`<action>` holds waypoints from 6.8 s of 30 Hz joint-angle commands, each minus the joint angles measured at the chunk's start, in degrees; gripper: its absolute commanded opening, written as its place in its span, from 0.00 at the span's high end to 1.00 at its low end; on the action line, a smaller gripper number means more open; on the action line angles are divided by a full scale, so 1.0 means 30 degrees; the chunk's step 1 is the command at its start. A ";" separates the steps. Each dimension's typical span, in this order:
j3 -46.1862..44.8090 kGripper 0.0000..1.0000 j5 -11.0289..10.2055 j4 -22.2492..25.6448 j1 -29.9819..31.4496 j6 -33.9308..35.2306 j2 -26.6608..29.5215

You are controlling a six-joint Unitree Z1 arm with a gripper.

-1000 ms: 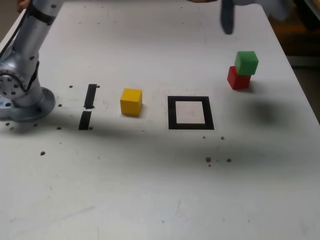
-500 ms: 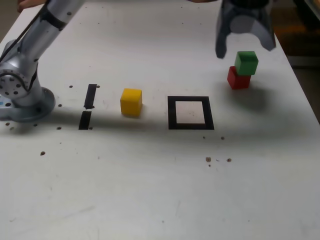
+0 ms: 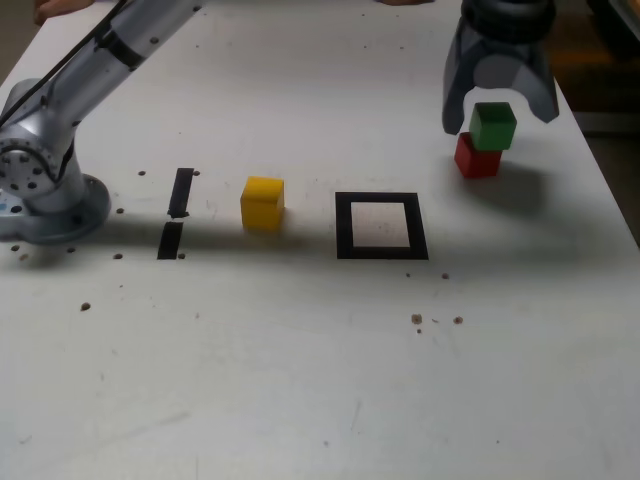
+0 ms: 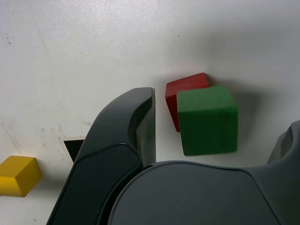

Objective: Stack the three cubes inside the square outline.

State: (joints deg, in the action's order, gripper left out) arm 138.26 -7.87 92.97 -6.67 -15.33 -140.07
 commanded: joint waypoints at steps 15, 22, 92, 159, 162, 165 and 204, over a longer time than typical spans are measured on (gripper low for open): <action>0.0143 0.81 -0.0421 0.0184 -0.0064 0.0011 0.0231; -0.0502 0.87 -0.0601 0.0253 0.0008 0.0011 0.1203; -0.3976 0.03 -0.1742 -0.1699 0.1041 0.0739 0.3023; -1.2657 0.84 -0.0650 -0.2413 0.6316 0.6049 0.9239; -1.5451 0.84 0.0070 -0.4624 0.7146 0.7281 0.9696; -1.6398 0.84 0.0333 -0.5503 0.7142 0.7445 0.9728; -1.6381 0.84 0.1130 -0.7805 0.4845 0.6893 0.6880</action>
State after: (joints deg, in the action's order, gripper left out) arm 89.11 -4.47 69.56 8.02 5.44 -119.28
